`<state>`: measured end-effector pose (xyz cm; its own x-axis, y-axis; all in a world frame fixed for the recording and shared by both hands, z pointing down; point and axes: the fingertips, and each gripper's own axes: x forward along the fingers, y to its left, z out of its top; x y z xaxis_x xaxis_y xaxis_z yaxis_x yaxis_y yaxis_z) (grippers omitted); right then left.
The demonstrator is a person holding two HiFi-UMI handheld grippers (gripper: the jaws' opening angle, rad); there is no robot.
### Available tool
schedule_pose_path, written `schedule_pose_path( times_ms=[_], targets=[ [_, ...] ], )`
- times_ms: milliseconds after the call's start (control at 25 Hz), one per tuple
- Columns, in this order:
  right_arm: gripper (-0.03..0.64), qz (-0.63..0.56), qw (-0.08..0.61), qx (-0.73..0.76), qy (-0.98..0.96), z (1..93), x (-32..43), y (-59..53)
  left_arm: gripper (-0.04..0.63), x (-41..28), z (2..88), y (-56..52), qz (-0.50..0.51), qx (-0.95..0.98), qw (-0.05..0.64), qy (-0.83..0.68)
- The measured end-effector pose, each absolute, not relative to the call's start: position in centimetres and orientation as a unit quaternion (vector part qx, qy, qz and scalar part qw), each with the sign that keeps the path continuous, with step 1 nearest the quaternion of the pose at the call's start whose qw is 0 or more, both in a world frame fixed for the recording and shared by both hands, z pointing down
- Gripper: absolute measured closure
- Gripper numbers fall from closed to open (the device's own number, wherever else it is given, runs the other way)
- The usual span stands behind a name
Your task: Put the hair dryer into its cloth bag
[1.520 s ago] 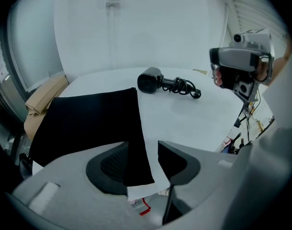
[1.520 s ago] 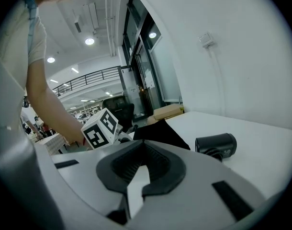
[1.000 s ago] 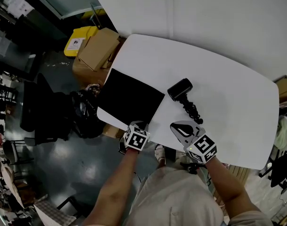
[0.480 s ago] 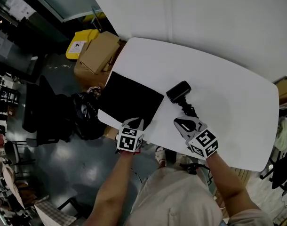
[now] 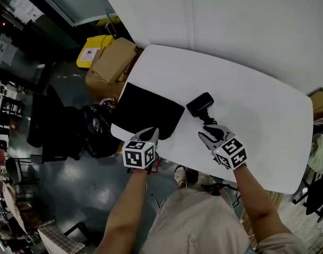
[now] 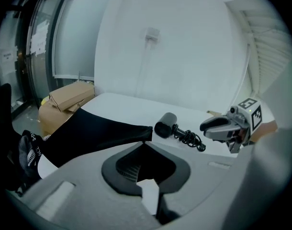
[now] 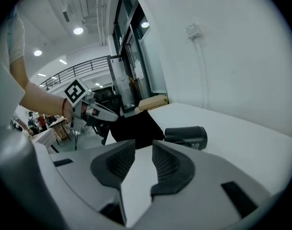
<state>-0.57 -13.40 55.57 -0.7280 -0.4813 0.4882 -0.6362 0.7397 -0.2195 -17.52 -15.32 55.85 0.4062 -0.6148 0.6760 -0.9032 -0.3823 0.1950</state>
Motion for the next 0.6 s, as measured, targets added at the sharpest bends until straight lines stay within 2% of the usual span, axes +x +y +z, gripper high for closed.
schedule_pose_path(
  times_ms=[600],
  targets=[
    [0.364, 0.224, 0.278, 0.377, -0.855, 58.9, 4.7, -14.9, 0.578, -17.3, 54.4, -15.4, 0.211, 0.785, 0.306, -0.495]
  ],
)
